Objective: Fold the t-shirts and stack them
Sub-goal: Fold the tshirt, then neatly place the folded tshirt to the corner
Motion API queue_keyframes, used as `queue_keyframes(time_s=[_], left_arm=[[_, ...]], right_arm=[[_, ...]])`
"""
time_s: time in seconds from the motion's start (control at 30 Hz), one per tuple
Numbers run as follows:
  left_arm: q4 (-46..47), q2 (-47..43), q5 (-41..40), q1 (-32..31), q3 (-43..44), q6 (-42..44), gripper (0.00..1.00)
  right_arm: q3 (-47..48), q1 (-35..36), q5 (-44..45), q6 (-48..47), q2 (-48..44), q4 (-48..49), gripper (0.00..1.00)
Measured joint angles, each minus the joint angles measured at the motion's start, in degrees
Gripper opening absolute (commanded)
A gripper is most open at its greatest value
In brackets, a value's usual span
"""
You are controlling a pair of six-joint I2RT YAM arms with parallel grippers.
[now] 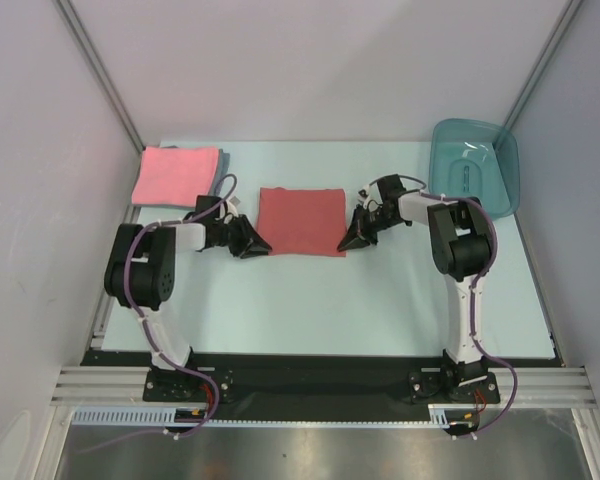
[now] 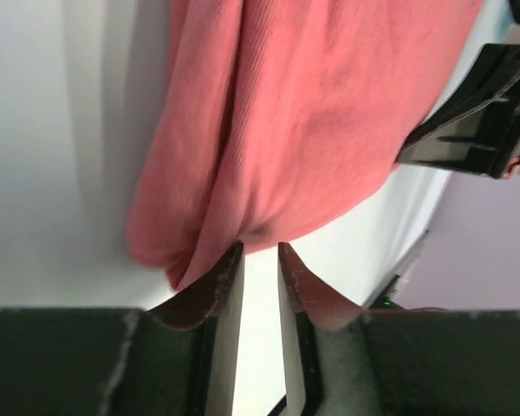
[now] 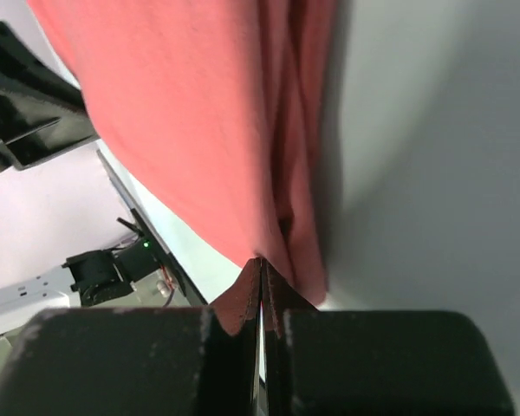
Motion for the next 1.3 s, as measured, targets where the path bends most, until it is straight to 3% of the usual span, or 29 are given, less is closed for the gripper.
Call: queue_keyframes(time_s=[0.03,0.1,0.2,0.33,0.43,0.57,0.8,0.9,0.93,0.97,1.03,1.17,1.3], left_arm=[[-1.2,-0.9,-0.7,0.0,-0.1,0.8,0.32],[-4.6,-3.9,-2.7,0.1,-0.3,3.1,0.47],[-9.7,-10.0,-5.1,0.4,0.2,6.6,0.62],[-13.6,-13.2,-6.3,1.7,4.7,10.3,0.64],[-14.2,-13.0,-6.7,4.6,7.9,12.0,0.64],[-14.1,-11.8,-7.1,9.6,10.1,12.9,0.63],[-12.9,-9.1,-5.7,14.8,11.0,12.7,0.62],[-11.9,-9.6,-5.4,15.1,10.1,12.0,0.63],[-11.5,-10.0,-5.2,15.3,9.3,11.6,0.63],[-10.9,-10.6,-5.0,15.5,8.2,11.0,0.63],[-10.6,-11.7,-4.5,16.3,6.1,9.8,0.63],[-9.6,-13.1,-4.1,18.3,3.3,8.2,0.62],[-8.2,-15.7,-3.5,19.4,0.4,7.0,0.63]], right_arm=[[0.1,-0.3,0.6,-0.5,-0.1,-1.0,0.01],[1.1,-0.3,2.4,-1.6,-0.6,-3.9,0.02],[4.1,1.0,7.4,-3.5,-1.6,-8.7,0.10],[11.9,5.0,16.8,-5.4,-3.3,-16.1,0.36],[20.7,9.7,24.2,-5.8,-3.7,-19.3,0.49],[32.3,15.5,30.5,-4.9,-2.9,-22.1,0.61],[52.2,21.8,36.2,-4.7,7.6,-25.3,0.75],[51.5,23.8,39.6,-7.9,9.7,-26.2,0.84],[49.8,24.7,41.6,-9.7,9.8,-25.8,0.96],[47.9,25.6,43.4,-11.3,9.7,-25.5,1.00],[41.5,28.1,48.2,-15.8,8.6,-21.3,1.00],[19.9,33.0,56.2,-25.2,1.2,-9.0,1.00],[15.6,36.6,59.4,-32.3,-2.5,-4.0,1.00]])
